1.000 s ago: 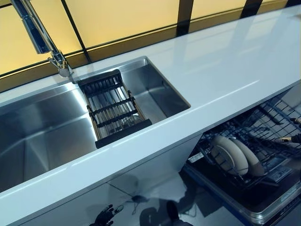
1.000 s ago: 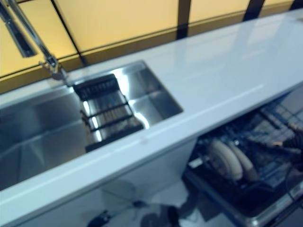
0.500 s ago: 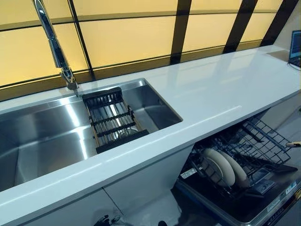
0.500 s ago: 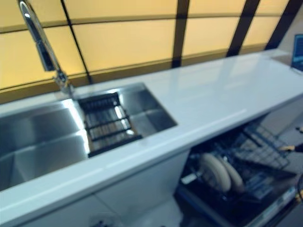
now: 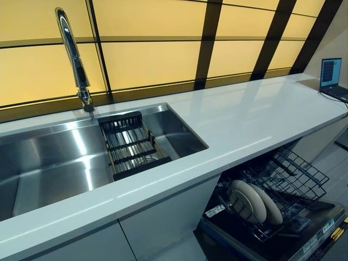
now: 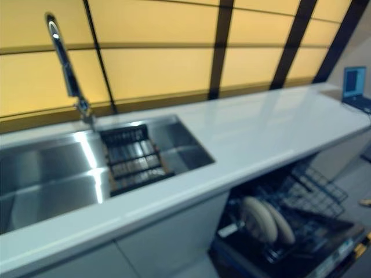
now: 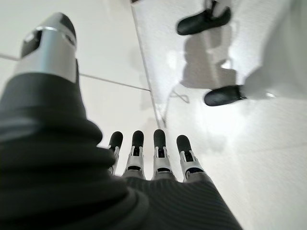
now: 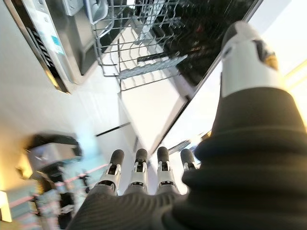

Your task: Take plates into dishwasher

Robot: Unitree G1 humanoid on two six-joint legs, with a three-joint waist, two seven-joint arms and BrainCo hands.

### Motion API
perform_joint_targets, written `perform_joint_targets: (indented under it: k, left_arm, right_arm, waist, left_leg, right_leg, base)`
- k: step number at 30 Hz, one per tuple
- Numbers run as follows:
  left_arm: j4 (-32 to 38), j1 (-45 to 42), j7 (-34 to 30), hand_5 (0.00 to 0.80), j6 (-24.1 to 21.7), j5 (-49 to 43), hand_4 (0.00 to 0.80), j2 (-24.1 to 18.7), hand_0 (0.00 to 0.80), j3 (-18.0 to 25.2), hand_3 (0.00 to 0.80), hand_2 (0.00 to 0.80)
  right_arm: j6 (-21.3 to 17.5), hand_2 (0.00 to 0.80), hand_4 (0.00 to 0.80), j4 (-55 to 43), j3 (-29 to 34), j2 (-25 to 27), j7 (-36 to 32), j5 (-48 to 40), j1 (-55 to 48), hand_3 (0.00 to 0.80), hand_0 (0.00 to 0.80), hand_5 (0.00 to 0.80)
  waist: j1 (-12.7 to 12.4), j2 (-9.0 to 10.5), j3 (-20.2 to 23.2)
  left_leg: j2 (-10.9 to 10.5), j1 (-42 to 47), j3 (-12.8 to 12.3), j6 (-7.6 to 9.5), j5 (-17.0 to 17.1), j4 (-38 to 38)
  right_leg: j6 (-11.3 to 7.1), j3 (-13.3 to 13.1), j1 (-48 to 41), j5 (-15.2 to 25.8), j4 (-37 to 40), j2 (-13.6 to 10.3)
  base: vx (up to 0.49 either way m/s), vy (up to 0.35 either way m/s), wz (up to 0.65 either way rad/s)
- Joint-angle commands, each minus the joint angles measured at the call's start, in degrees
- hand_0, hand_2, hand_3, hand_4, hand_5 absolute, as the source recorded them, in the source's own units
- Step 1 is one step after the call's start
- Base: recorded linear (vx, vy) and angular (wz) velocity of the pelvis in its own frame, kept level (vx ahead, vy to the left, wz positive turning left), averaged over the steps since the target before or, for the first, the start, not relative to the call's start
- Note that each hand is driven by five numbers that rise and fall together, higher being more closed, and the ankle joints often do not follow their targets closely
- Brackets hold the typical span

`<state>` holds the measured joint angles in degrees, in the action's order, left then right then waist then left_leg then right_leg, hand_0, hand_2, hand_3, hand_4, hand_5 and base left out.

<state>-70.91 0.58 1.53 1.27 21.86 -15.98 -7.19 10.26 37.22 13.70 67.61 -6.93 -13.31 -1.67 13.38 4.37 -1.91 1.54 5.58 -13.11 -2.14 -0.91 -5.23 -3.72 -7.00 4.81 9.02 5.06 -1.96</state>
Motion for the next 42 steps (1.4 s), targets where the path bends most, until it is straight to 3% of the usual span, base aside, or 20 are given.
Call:
perform_joint_targets:
  k: [1,4,6,8,11,12,16,19,21,23,25,28,31,32,35,38,40,41,42]
  left_arm:
    - [-1.73,3.34,0.21,0.000,0.45,-4.73,0.000,-4.14,0.000,0.64,0.000,0.000]
    - [-1.76,5.44,0.78,0.000,1.55,-4.92,0.000,-5.55,0.000,0.21,0.000,0.000]
    - [-1.27,6.78,1.06,0.000,2.23,-5.08,0.000,-6.38,0.000,0.54,0.000,0.000]
    - [-1.05,6.86,0.79,0.000,2.84,-5.37,0.000,-6.82,0.000,0.69,0.000,0.000]
    - [-1.30,6.40,0.77,0.000,3.60,-4.72,0.000,-7.56,0.000,1.15,0.000,0.000]
    - [-2.00,5.79,0.69,0.000,3.77,-3.69,0.000,-7.86,0.000,1.63,0.000,0.000]
    - [-3.86,4.45,0.36,0.000,4.11,-4.01,0.000,-8.45,0.000,2.37,0.000,0.000]
    - [-5.40,3.98,-0.18,0.000,3.48,-4.67,0.000,-9.05,0.000,2.96,0.000,0.000]
    - [-5.28,4.19,0.47,0.000,3.30,-4.28,0.000,-9.35,0.000,3.54,0.000,0.000]
    - [-4.99,5.41,1.16,0.000,2.86,-3.74,0.000,-10.15,0.000,3.92,0.000,0.000]
    - [-4.68,7.46,1.86,0.000,2.54,-2.81,0.000,-10.71,0.000,3.48,0.000,0.000]
    - [-4.64,9.95,3.14,0.000,1.71,-0.57,0.000,-10.24,0.000,3.44,0.000,0.000]
    - [-5.01,8.77,2.72,0.000,1.12,-1.89,0.000,-9.19,0.000,4.06,0.000,0.000]
    - [-5.62,6.00,1.69,0.000,0.17,-1.85,0.000,-8.71,0.000,5.28,0.000,0.000]
    - [-6.71,2.16,-0.05,0.000,-0.72,-1.44,0.000,-8.32,0.000,7.58,0.000,0.000]
    - [-6.85,-0.20,-0.73,0.000,-0.48,-1.47,0.000,-7.31,0.000,8.66,0.000,0.000]
    - [-6.86,0.01,-1.10,0.000,-0.63,-0.90,0.000,-7.37,0.000,8.86,0.000,0.000]
    - [-6.14,1.30,-1.24,0.000,-0.17,-1.12,0.000,-7.00,0.000,8.37,0.000,0.000]
    - [-6.19,1.99,-1.20,0.000,-0.89,-1.34,0.000,-6.77,0.000,7.95,0.000,0.000]
  right_arm:
    - [-0.84,0.000,0.000,3.86,4.77,-2.24,1.50,-2.42,2.12,0.000,0.000,0.000]
    - [-2.01,0.000,0.000,6.19,6.24,-3.35,1.51,-1.98,0.39,0.000,0.000,0.000]
    - [-1.72,0.000,0.000,6.71,7.30,-5.21,1.05,-1.83,-0.55,0.000,0.000,0.000]
    - [-0.78,0.000,0.000,6.69,7.70,-6.17,0.06,-1.90,-0.92,0.000,0.000,0.000]
    - [-0.12,0.000,0.000,8.75,7.59,-7.73,-1.65,-3.17,-0.87,0.000,0.000,0.000]
    - [0.44,0.000,0.000,10.44,7.62,-9.06,-2.04,-4.74,-0.62,0.000,0.000,0.000]
    - [1.50,0.000,0.000,14.80,7.41,-11.28,-2.59,-4.92,0.75,0.000,0.000,0.000]
    - [1.96,0.000,0.000,18.35,5.30,-12.12,-2.26,-5.75,3.46,0.000,0.000,0.000]
    - [2.36,0.000,0.000,19.81,3.79,-12.88,-2.52,-5.76,5.14,0.000,0.000,0.000]
    - [3.30,0.000,0.000,21.17,1.27,-13.85,-4.07,-6.54,6.98,0.000,0.000,0.000]
    - [4.17,0.000,0.000,21.71,-0.19,-14.93,-4.51,-7.38,7.35,0.000,0.000,0.000]
    - [2.97,0.000,0.000,24.02,-1.78,-16.43,-5.33,-7.61,7.50,0.000,0.000,0.000]
    - [4.38,0.000,0.000,25.50,-1.98,-17.59,-5.89,-8.39,6.77,0.000,0.000,0.000]
    - [6.42,0.000,0.000,26.24,-2.06,-17.66,-7.78,-8.38,6.90,0.000,0.000,0.000]
    - [7.60,0.000,0.000,27.80,-2.15,-17.40,-9.04,-6.19,7.46,0.000,0.000,0.000]
    - [8.05,0.000,0.000,28.88,-3.60,-18.38,-7.03,-6.62,8.68,0.000,0.000,0.000]
    - [8.89,0.000,0.000,28.94,-3.51,-18.93,-6.26,-7.87,8.70,0.000,0.000,0.000]
    - [8.12,0.000,0.000,29.73,-2.60,-20.33,-4.64,-9.10,7.48,0.000,0.000,0.000]
    - [7.57,0.000,0.000,30.44,-2.07,-21.16,-3.54,-10.10,6.88,0.000,0.000,0.000]
  waist:
    - [0.45,2.95,-1.58]
    - [1.79,3.37,-2.66]
    - [2.32,3.18,-3.79]
    - [2.06,2.78,-4.07]
    - [-0.31,1.70,-3.80]
    - [-2.34,1.26,-2.98]
    - [-6.14,1.75,-0.77]
    - [-9.00,2.69,0.44]
    - [-10.09,3.24,0.32]
    - [-11.13,3.54,-1.16]
    - [-12.04,4.32,-2.14]
    - [-13.37,4.22,-3.58]
    - [-14.58,3.36,-4.60]
    - [-15.81,2.45,-5.32]
    - [-17.28,1.45,-6.39]
    - [-17.91,0.77,-7.73]
    - [-17.06,0.29,-7.74]
    - [-14.76,1.41,-7.67]
    - [-13.49,2.60,-7.49]
  left_leg:
    - [-1.44,1.17,2.67,3.18,-5.07,5.27]
    - [-2.37,1.36,1.44,3.43,-6.62,7.84]
    - [-2.08,1.89,1.48,2.63,-6.02,7.29]
    - [-1.50,1.85,1.38,2.47,-4.53,5.90]
    - [0.42,0.54,0.03,2.49,-1.04,2.68]
    - [2.04,-1.60,-1.13,2.29,0.76,2.19]
    - [4.28,-7.94,-2.24,2.15,1.85,5.12]
    - [4.60,-12.08,-1.12,2.54,1.59,8.28]
    - [4.83,-12.93,-0.36,2.36,1.38,9.29]
    - [6.61,-16.49,0.54,2.18,1.75,12.11]
    - [7.98,-22.41,-0.29,2.20,2.57,16.51]
    - [8.79,-26.33,-0.13,0.88,6.09,15.76]
    - [8.04,-25.83,0.74,-0.82,11.39,8.63]
    - [7.88,-25.51,0.84,-1.56,13.00,2.10]
    - [7.75,-28.76,1.37,-2.51,14.25,0.25]
    - [4.97,-26.53,4.49,-1.50,12.83,2.21]
    - [5.72,-25.03,3.46,-1.30,12.24,7.05]
    - [6.51,-22.54,1.70,-0.54,9.41,18.11]
    - [5.87,-21.11,3.27,0.59,4.82,22.79]
  right_leg:
    - [-5.03,-3.21,-0.53,0.46,-2.87,-0.06]
    - [-6.48,-2.90,1.92,4.29,-1.68,-0.81]
    - [-7.54,-0.46,5.18,7.01,-1.69,-0.93]
    - [-7.46,0.77,5.69,6.50,-3.77,-1.19]
    - [-6.91,3.29,3.34,3.95,-9.74,-3.35]
    - [-6.35,4.84,0.62,2.70,-13.18,-5.67]
    - [-6.43,4.02,-5.89,3.96,-17.19,-9.18]
    - [-6.80,3.46,-8.67,5.55,-16.88,-10.36]
    - [-6.87,4.25,-9.00,4.11,-14.58,-11.07]
    - [-6.47,3.82,-9.05,-1.69,-14.74,-8.92]
    - [-5.58,4.21,-10.79,-7.33,-14.15,-5.76]
    - [-3.61,4.15,-12.95,-13.11,-12.82,-1.75]
    - [-1.94,3.98,-14.05,-15.09,-13.36,1.94]
    - [-0.31,3.34,-15.17,-17.81,-13.14,3.60]
    - [2.06,2.61,-16.42,-19.63,-12.49,5.52]
    - [3.57,2.79,-15.65,-19.23,-12.59,6.17]
    - [3.96,3.30,-14.62,-18.10,-12.38,6.30]
    - [4.38,6.32,-12.68,-15.93,-11.63,4.48]
    - [3.88,8.02,-11.74,-14.29,-10.68,2.69]
  base:
    - [-0.024,0.117,0.02]
    - [0.002,0.107,-0.02]
    - [-0.063,0.072,-0.07]
    - [-0.174,0.014,-0.13]
    - [-0.341,-0.112,-0.20]
    - [-0.441,-0.204,-0.52]
    - [-0.380,-0.210,-0.46]
    - [-0.341,-0.262,-0.38]
    - [-0.298,-0.313,-0.53]
    - [-0.340,-0.350,-0.49]
    - [-0.450,-0.363,0.23]
    - [-0.478,-0.345,0.26]
    - [-0.286,-0.236,0.29]
    - [-0.121,-0.111,0.24]
    - [-0.122,-0.063,0.17]
    - [-0.315,-0.051,0.06]
    - [-0.404,-0.030,0.31]
    - [-0.501,-0.027,0.78]
    - [-0.657,-0.009,1.13]
